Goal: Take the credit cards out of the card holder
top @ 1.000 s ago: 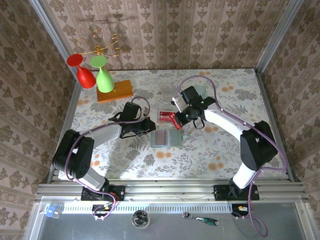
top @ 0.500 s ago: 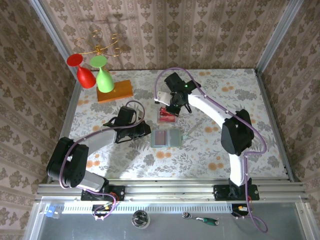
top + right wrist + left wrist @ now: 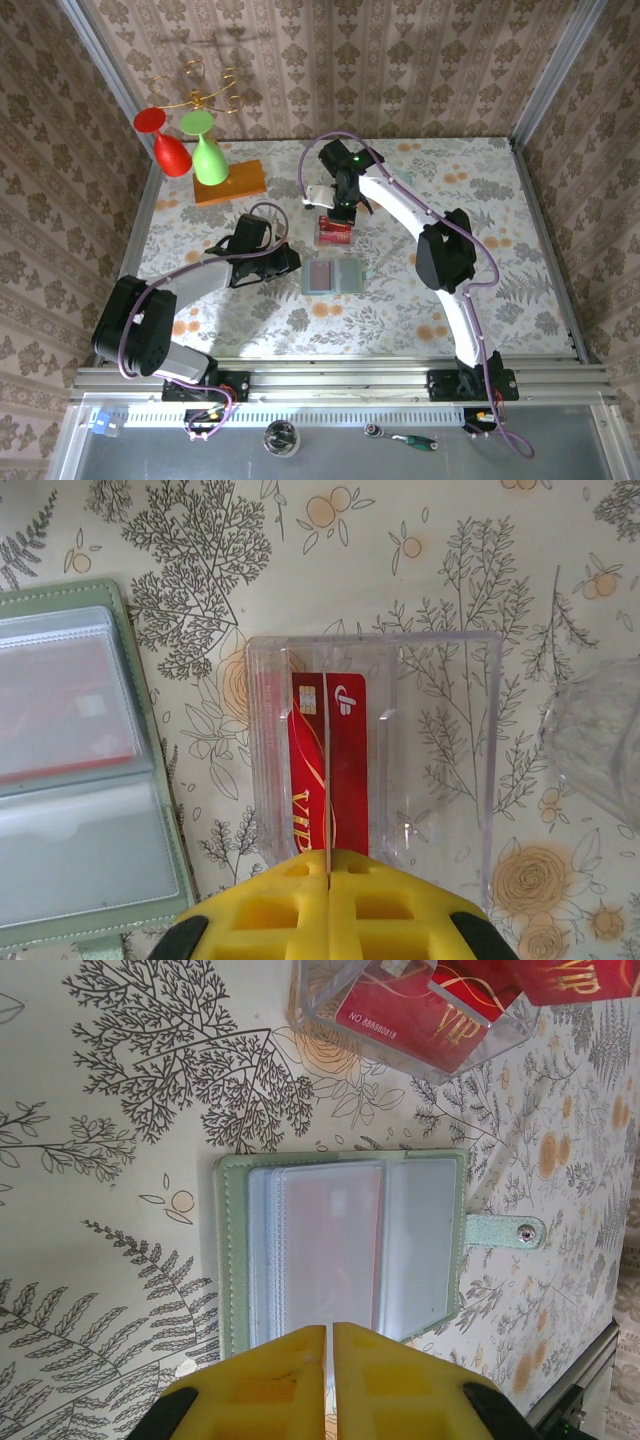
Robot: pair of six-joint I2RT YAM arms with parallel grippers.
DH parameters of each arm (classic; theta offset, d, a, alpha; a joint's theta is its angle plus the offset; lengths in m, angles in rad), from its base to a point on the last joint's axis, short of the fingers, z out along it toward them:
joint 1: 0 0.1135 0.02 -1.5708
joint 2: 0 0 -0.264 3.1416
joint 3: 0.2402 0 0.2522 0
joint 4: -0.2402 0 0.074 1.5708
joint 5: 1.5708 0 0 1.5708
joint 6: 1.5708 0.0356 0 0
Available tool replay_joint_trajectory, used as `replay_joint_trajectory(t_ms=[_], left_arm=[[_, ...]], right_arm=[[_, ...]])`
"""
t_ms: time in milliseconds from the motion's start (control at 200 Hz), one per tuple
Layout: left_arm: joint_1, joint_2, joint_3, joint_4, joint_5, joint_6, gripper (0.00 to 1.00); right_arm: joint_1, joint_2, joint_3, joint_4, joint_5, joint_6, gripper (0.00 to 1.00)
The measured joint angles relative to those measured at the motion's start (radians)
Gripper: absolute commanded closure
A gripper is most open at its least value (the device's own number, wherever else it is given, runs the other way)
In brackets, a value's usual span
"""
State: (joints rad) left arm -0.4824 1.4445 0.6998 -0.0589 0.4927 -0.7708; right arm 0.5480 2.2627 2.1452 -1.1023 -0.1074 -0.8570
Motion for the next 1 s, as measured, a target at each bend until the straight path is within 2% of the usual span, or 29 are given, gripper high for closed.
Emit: replay_joint_trajectory(t_ms=[305, 495, 630, 770, 1000], left_arm=[[0.002, 0.000, 0.000, 0.000, 0.000, 0.000, 0.87], [0.002, 0.003, 0.000, 0.001, 0.003, 0.000, 0.87], [0.002, 0.026, 0.000, 0.002, 0.009, 0.000, 0.87], [0.002, 0.050, 0.000, 0.008, 0.012, 0.000, 0.88], [0.000, 0.101, 0.010, 0.038, 0.022, 0.000, 0.92]], right_arm=[[-0.001, 0.043, 0.020, -0.032, 0.000, -0.016, 0.79], [-0.001, 0.042, 0.015, -0.020, 0.004, -0.001, 0.77], [-0.001, -0.005, -0.069, 0.037, 0.008, 0.047, 0.76], [0.003, -0.121, -0.232, 0.154, 0.011, 0.170, 0.74], [0.039, -0.359, -0.564, 0.410, -0.019, 0.516, 0.72]])
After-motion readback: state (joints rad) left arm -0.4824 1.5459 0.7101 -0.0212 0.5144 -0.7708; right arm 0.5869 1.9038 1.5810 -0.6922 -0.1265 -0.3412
